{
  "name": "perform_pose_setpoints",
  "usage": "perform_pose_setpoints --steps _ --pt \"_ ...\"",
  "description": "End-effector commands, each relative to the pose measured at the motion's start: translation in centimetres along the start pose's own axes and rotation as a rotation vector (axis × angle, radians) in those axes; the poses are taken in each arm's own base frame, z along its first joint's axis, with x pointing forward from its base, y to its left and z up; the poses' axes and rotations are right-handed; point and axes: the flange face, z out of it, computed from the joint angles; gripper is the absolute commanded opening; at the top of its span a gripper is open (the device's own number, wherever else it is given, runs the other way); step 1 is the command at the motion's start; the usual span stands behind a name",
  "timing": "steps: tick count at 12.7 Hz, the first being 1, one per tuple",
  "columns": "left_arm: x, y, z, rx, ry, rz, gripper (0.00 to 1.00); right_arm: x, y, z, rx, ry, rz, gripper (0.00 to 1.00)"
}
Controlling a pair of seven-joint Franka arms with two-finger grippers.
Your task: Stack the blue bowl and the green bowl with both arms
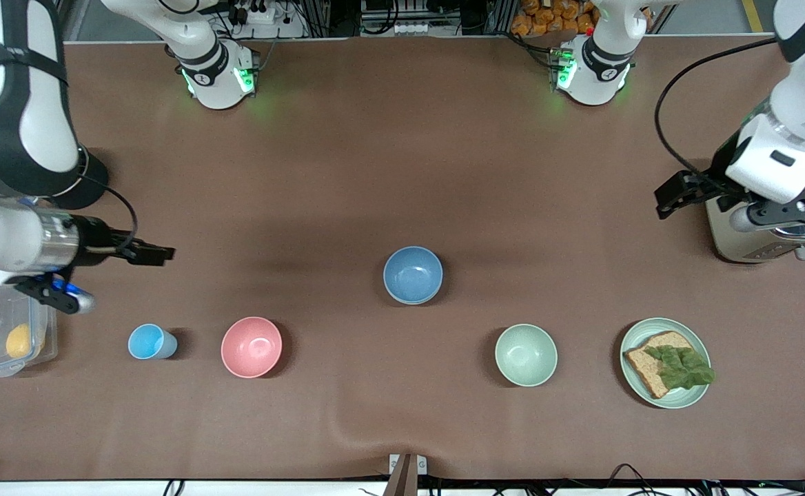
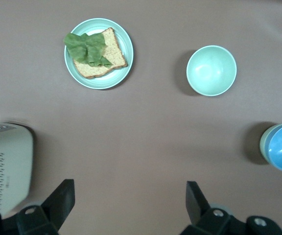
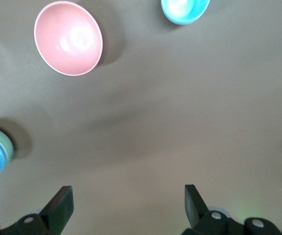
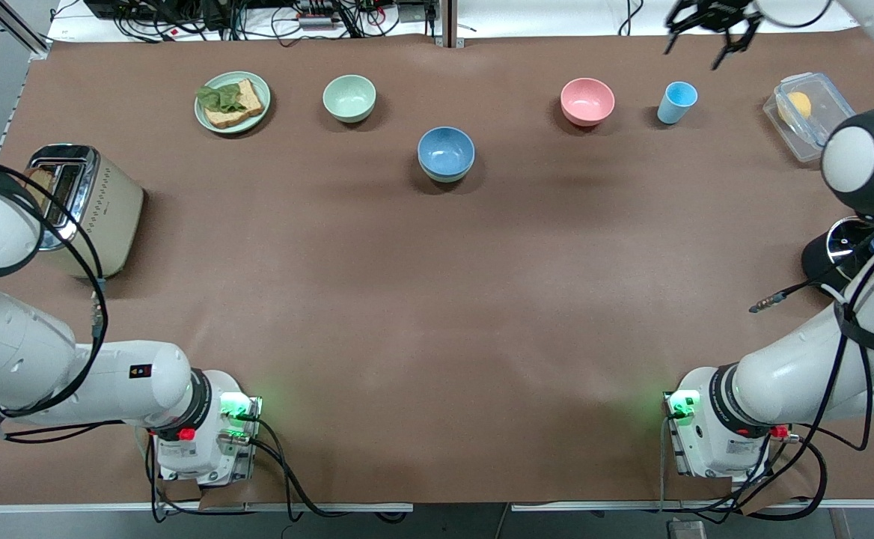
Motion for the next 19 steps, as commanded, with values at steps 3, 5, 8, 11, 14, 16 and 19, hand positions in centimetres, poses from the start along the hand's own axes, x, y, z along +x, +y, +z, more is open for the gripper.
perform_pose_setpoints --steps 3,5,8,11,14,16,19 --pt "-1.8 -0.8 -0.9 0.008 -0.032 0.009 1.0 -4.3 6.5 -5.7 -0.09 0.136 -0.232 1.0" --pt "-2.4 -0.8 -1.5 0.013 -0.041 0.009 1.0 -6.1 6.4 -7.1 -0.141 0.18 -0.249 1.0" --pt "-3.0 -0.5 -2.3 0.015 -0.032 -0.018 1.0 -8.5 7.1 -7.2 -0.131 0.261 -0.252 1.0" --pt "-3.8 -0.4 -2.1 0.021 -0.047 -0.019 1.0 -9.0 7.1 -7.7 -0.143 0.238 -0.251 1.0" --pt "-4.9 -0.5 -2.3 0.023 -0.057 0.068 1.0 -9.9 7.4 -9.7 -0.143 0.211 -0.231 1.0" --pt "-5.5 -0.8 -2.6 0.028 -0.082 0.133 1.0 -10.0 7.5 -9.7 -0.143 0.208 -0.229 1.0" --pt "-5.2 -2.6 -2.6 0.029 -0.101 0.173 1.0 -9.9 7.4 -9.6 -0.147 0.198 -0.229 1.0"
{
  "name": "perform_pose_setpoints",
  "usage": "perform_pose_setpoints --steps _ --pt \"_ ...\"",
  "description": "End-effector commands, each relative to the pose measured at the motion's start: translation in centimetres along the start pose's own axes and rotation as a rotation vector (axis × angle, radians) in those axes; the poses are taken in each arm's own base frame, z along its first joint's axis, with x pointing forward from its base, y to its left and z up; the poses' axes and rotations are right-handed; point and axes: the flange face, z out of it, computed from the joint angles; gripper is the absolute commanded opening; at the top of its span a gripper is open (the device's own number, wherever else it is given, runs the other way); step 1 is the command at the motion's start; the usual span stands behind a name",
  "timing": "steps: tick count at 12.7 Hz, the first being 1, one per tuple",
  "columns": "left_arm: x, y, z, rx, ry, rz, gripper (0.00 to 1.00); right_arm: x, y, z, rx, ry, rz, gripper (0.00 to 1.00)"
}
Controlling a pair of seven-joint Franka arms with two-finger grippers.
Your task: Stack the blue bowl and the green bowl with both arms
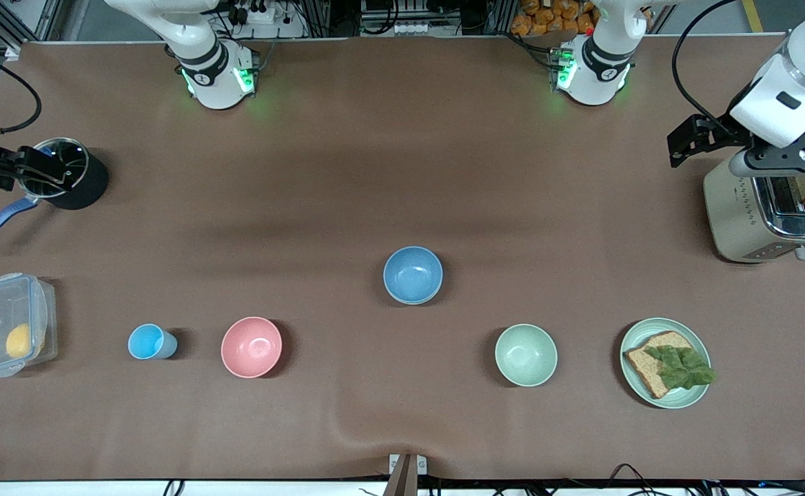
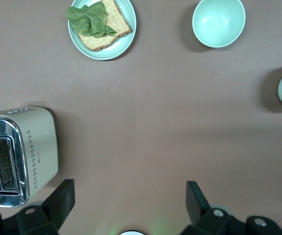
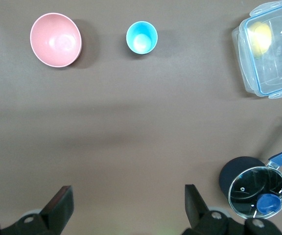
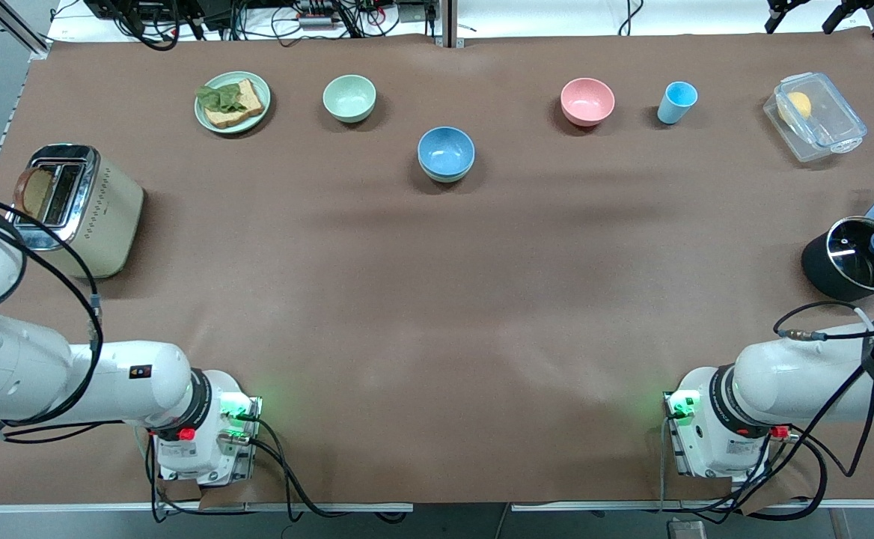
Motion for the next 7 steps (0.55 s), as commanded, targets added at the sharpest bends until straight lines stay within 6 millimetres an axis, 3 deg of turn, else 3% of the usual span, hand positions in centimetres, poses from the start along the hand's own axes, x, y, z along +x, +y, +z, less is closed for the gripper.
perform_pose_setpoints --steps 1,7 --pt "-0.7 -2.4 -0.4 -0.017 -0.004 0.042 1.0 -0.3 0.3 -0.6 -0.019 -0.004 0.009 1.0" --pt "-0.2 -4.0 -1.7 -0.064 0.021 -0.006 1.0 -0.4 0.3 -0.6 -0.02 -0.017 0.021 1.0"
